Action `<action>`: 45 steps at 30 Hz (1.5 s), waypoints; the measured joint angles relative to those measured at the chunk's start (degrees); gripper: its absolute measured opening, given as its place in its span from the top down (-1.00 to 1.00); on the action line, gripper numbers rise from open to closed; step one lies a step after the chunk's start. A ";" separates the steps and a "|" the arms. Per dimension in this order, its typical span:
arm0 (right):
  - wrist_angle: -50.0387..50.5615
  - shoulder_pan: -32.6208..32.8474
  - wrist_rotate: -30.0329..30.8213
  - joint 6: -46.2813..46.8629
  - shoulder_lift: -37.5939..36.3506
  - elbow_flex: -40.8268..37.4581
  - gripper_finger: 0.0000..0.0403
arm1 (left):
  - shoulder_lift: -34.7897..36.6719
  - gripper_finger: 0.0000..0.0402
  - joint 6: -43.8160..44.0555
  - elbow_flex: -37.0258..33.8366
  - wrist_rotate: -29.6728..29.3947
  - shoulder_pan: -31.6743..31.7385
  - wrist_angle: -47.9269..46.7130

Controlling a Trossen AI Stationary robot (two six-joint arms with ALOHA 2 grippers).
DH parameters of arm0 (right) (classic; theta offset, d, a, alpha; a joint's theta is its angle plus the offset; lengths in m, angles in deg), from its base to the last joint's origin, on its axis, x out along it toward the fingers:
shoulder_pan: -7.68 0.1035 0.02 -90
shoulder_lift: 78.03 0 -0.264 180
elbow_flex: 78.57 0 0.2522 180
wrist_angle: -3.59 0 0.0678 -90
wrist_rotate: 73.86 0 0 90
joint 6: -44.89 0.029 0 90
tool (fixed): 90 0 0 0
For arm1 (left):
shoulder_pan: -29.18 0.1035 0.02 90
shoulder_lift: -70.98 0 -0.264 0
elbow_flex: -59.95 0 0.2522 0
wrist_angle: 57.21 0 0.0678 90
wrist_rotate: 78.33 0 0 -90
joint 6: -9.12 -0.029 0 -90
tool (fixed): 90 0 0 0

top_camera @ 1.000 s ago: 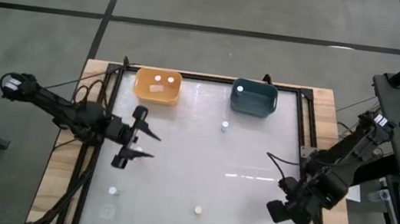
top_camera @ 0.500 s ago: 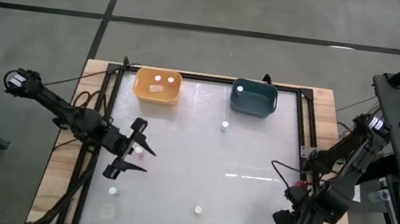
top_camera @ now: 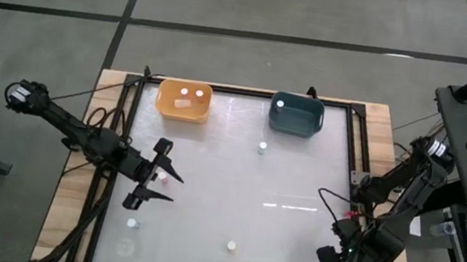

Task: Pick and place medicine bottles into bin by pill shape (circle, oval)
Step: Put the right blue capsule bottle into the blue bin

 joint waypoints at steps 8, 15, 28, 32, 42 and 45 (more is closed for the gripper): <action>0.81 -0.04 0.08 -0.62 2.96 -1.42 -0.44 | 0.10 -0.06 -2.65 0.00 -0.33 0.02 0.01; 0.51 -0.04 0.11 -1.71 6.46 -3.00 -0.38 | 0.13 -0.06 -3.10 0.00 -0.37 0.09 0.04; -0.20 -0.07 1.25 -2.24 9.03 -3.89 -0.24 | 0.13 -0.06 -4.08 0.00 -0.37 0.09 0.04; -0.35 -0.07 1.31 -2.16 9.22 -3.98 -0.11 | 0.13 -0.06 -4.08 0.00 -0.37 0.09 0.02; -1.16 -0.07 1.31 -1.94 9.42 -4.33 0.20 | 0.13 -0.06 -4.09 0.02 -0.37 0.09 0.02; -1.15 -0.07 1.33 -1.94 9.42 -4.33 0.31 | 0.13 -0.06 -4.10 0.02 -0.37 0.09 0.04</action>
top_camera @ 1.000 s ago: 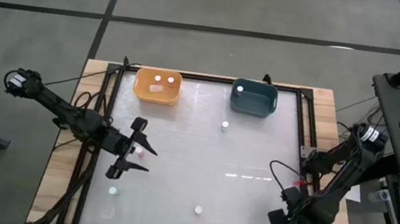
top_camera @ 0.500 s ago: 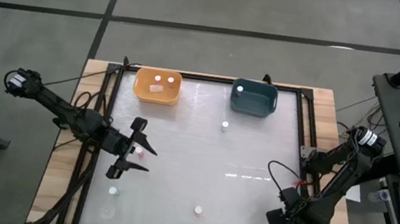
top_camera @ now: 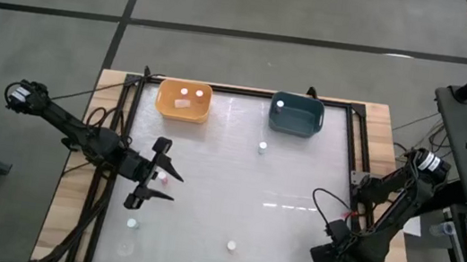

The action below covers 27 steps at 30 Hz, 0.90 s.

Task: Pick and place medicine bottles into bin by pill shape (circle, oval)
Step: Put the right blue capsule bottle into the blue bin

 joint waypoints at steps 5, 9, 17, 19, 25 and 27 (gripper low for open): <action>0.00 0.00 0.04 0.02 0.00 0.00 0.45 | 0.00 -0.06 0.00 0.00 0.00 0.00 -0.02; 0.00 0.00 0.02 0.02 0.00 0.00 0.46 | 0.00 -0.06 0.00 0.00 0.00 0.00 -0.02; 0.44 -0.50 0.00 0.00 -0.63 0.64 0.45 | 0.00 -0.06 0.00 0.00 -0.67 0.00 -0.04; 0.42 -1.30 0.04 -0.27 -0.74 1.47 0.45 | 0.00 -0.06 -0.03 0.00 -1.78 0.00 -0.04; 0.44 -6.30 0.29 -5.84 -0.76 4.26 0.45 | 0.00 -0.06 -0.28 0.00 -3.02 0.02 -1.06; 0.46 -8.53 1.55 -9.07 -0.76 5.01 0.45 | 0.00 -0.06 -1.27 0.00 -3.88 0.02 -2.27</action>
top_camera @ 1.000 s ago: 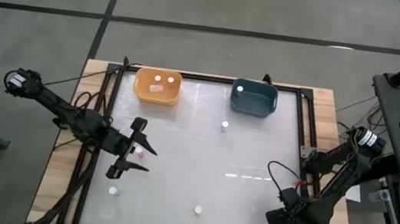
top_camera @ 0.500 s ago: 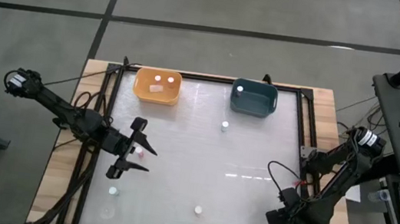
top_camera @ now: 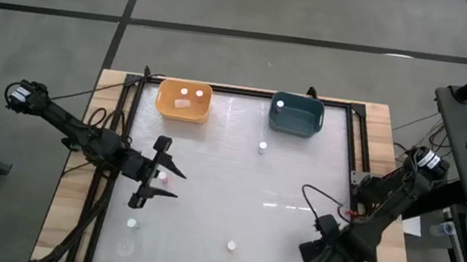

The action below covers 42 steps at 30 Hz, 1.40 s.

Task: Pick and place medicine bottles into bin by pill shape (circle, oval)
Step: Put the right blue capsule bottle into the blue bin

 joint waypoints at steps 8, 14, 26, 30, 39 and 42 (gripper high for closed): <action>0.57 -10.56 3.30 -18.02 0.00 4.81 0.45 | 0.00 -0.06 -0.77 -0.01 -10.36 0.13 -3.93; 8.01 -19.75 3.53 -32.80 -0.02 10.02 0.45 | -0.84 -0.06 -0.77 -0.10 -12.93 0.60 -4.19; 12.59 -44.43 5.23 -66.68 -0.02 19.87 0.45 | -1.05 -0.06 -0.74 -0.13 -13.09 3.32 -5.90; 12.60 -54.13 5.21 -76.22 -0.02 21.69 0.45 | -1.05 -0.06 -0.74 -0.13 -13.11 3.58 -5.92; 12.22 -75.07 5.21 -92.58 1.11 22.23 0.45 | -0.90 -0.06 -3.41 -0.13 -14.93 3.58 -5.90; 12.04 -80.26 5.22 -97.03 3.75 23.72 0.45 | -0.87 -0.06 -4.18 -0.13 -15.86 3.89 -5.88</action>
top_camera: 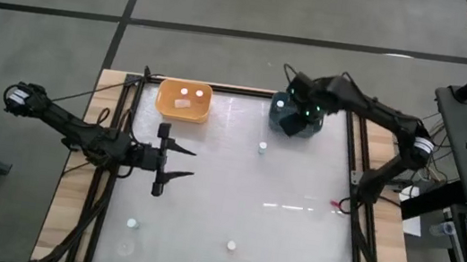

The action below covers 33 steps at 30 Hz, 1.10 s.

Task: Pick and place medicine bottles into bin by pill shape (circle, oval)
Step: Put the right blue capsule bottle into the blue bin

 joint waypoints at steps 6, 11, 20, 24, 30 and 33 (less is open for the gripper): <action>0.22 -5.70 0.13 -9.09 8.46 5.29 0.45 | 0.02 -0.06 -2.44 0.02 -0.13 1.50 0.00; -0.44 -8.31 3.01 -15.70 15.62 10.35 0.45 | 0.13 -0.06 -2.39 0.02 -0.26 3.80 0.00; -1.58 -11.17 4.01 -20.87 21.98 14.93 0.45 | -0.11 -0.06 -2.01 0.02 -0.24 5.01 0.00; -2.15 -11.46 4.06 -21.09 22.13 14.88 0.45 | -0.11 -0.06 -1.96 0.02 -0.26 5.01 0.00; -4.97 -11.38 3.99 -21.21 22.33 14.18 0.45 | -0.28 -0.06 -1.87 0.04 -0.24 5.01 0.02; -4.98 -11.38 4.04 -21.21 22.90 14.12 0.45 | -0.28 -0.06 -1.77 0.04 -0.24 5.01 0.02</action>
